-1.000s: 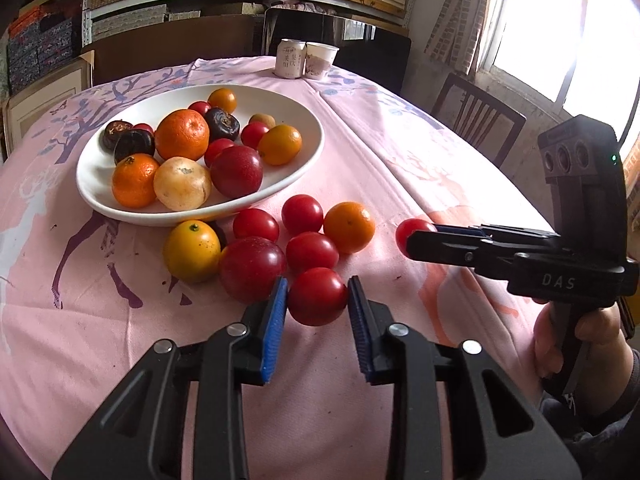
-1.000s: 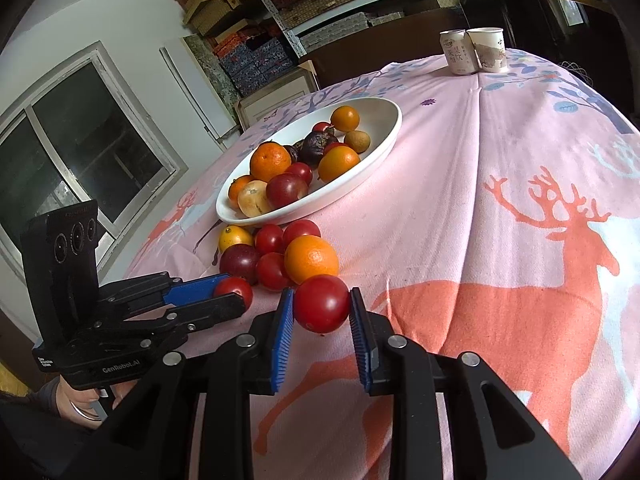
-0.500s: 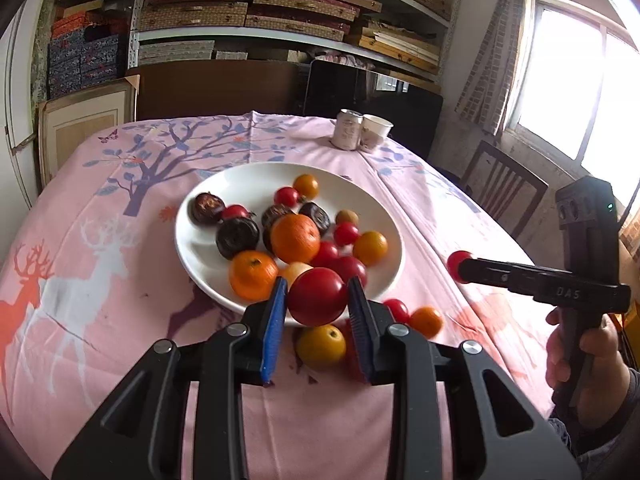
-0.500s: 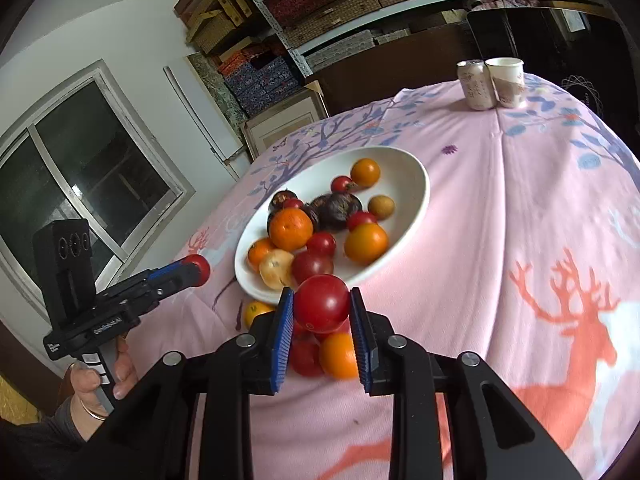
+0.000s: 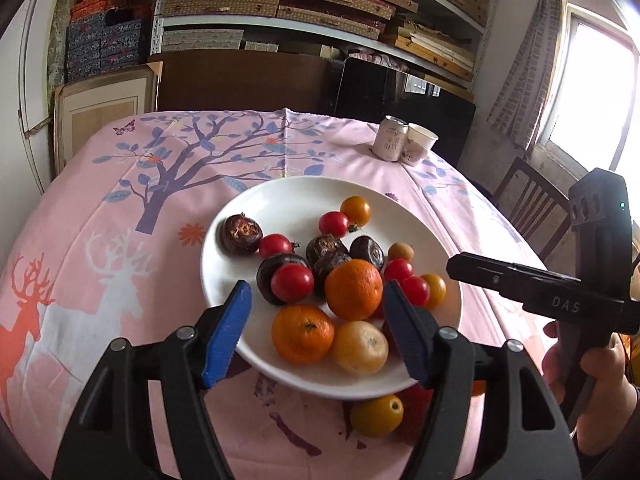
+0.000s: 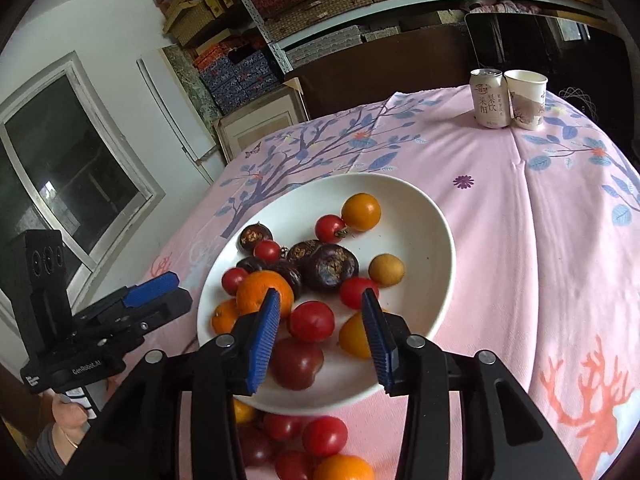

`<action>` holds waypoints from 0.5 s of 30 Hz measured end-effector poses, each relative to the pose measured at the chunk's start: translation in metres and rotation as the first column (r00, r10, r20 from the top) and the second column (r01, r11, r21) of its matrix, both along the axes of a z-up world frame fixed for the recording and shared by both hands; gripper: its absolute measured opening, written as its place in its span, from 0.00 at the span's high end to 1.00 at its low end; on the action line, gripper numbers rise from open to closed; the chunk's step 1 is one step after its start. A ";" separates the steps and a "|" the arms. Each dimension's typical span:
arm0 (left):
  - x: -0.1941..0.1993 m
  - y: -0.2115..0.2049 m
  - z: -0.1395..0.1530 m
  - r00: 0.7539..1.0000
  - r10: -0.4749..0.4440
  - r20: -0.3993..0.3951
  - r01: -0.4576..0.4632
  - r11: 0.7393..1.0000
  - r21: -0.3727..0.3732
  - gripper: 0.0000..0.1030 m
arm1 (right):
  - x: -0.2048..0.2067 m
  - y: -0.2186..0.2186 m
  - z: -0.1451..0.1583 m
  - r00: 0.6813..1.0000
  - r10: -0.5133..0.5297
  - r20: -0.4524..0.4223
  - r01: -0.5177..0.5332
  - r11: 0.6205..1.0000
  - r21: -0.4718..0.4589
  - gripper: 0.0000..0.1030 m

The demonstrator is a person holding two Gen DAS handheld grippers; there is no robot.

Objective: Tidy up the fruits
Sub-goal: 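Grasp a red tomato with the left tool and release both tools' tomatoes onto the plate, then carry a large red tomato with the left tool while the right tool carries an orange onto the plate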

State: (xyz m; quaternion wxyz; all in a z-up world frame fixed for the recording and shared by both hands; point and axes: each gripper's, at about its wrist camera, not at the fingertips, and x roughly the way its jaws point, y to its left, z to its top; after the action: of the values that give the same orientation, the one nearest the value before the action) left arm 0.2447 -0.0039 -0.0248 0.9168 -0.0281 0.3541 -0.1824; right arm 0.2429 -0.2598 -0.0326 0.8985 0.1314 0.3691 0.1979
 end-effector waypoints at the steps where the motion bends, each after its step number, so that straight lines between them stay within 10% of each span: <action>1: -0.009 -0.001 -0.003 1.000 -0.017 -0.003 0.017 1.000 0.002 0.35 | -0.009 -0.002 -0.001 1.000 -0.004 0.010 0.004 1.000 -0.020 0.58; 11: -0.088 -0.038 -0.050 0.972 -0.208 -0.107 0.221 0.966 0.131 0.35 | -0.084 -0.011 -0.030 0.998 0.044 0.035 -0.037 0.980 -0.196 0.45; 15: -0.099 -0.060 -0.058 0.965 -0.237 -0.111 0.254 0.951 0.177 0.35 | -0.082 -0.012 -0.036 0.997 0.080 0.002 -0.079 0.990 -0.113 0.50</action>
State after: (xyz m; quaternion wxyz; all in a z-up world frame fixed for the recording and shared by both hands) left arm 0.1461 -0.0641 -0.0825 0.8690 0.0958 0.4106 -0.2589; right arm 0.1610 -0.2720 -0.0683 0.8971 0.0648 0.3819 0.2126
